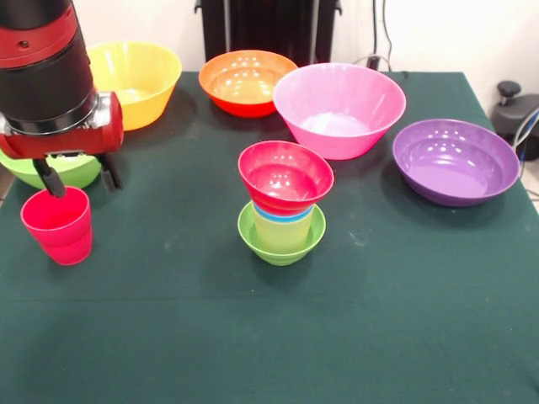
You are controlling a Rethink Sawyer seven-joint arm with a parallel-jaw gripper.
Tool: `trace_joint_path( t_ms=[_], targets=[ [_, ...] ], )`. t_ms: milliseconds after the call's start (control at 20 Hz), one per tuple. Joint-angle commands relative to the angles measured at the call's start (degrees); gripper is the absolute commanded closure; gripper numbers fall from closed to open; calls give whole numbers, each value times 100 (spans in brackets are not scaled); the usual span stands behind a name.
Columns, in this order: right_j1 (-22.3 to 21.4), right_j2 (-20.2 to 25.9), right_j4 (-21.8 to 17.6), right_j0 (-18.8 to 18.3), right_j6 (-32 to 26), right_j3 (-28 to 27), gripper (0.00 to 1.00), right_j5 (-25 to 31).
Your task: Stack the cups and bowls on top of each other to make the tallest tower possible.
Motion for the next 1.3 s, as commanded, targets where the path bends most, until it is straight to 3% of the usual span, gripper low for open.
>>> trace_joint_path(
  t_ms=[50, 1300],
  targets=[
    [331, -291, -274, 268, 116, -64, 0, 82],
    [425, -413, -66, 334, 286, 114, 0, -553]
  ],
)
